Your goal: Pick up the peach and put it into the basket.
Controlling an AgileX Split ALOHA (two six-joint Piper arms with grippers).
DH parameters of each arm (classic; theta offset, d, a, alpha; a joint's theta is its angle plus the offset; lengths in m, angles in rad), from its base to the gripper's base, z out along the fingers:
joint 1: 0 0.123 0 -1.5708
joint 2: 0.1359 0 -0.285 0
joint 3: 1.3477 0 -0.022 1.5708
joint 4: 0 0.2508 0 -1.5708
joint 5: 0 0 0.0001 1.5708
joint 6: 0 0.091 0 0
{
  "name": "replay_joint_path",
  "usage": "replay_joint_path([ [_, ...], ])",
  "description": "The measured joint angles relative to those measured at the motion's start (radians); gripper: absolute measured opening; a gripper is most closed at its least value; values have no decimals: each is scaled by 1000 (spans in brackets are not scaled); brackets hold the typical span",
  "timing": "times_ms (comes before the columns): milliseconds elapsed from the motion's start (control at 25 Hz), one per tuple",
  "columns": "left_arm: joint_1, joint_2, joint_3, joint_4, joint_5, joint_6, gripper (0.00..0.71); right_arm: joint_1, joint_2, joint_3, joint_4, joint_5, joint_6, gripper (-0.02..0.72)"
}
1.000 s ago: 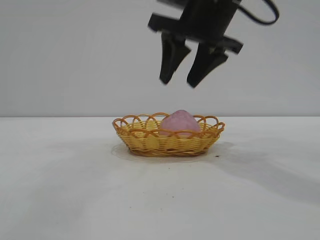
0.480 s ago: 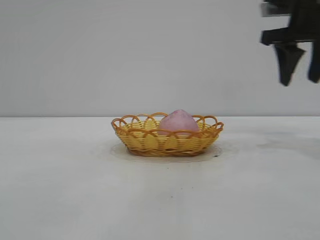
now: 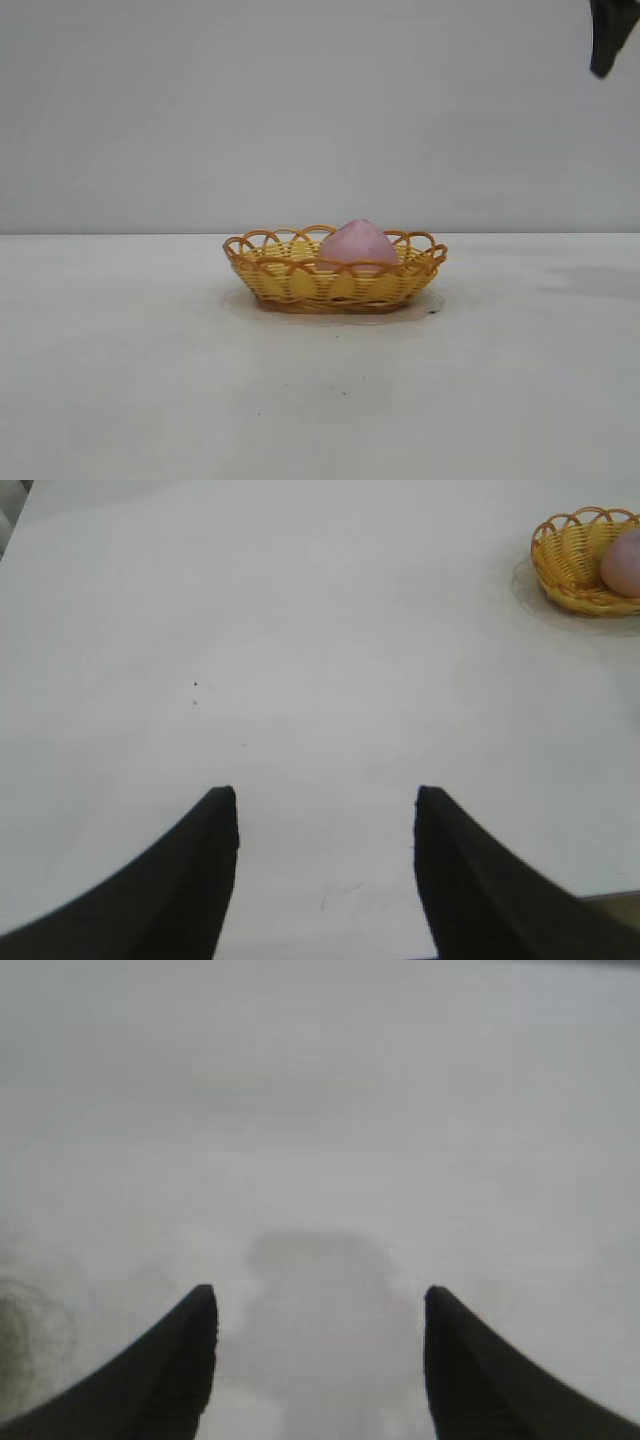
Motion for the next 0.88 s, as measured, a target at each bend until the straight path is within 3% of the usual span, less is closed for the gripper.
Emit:
replay_joint_path([
  [240, 0, 0, 0, 0, 0, 0, 391, 0, -327, 231, -2, -67, -6, 390],
  [520, 0, 0, 0, 0, 0, 0, 391, 0, -788, 599, 0, -34, 14, 390],
  [600, 0, 0, 0, 0, 0, 0, 391, 0, -916, 639, 2, 27, 17, 390],
  [880, 0, 0, 0, 0, 0, 0, 391, 0, -1183, 649, -15, 356, 17, 390],
])
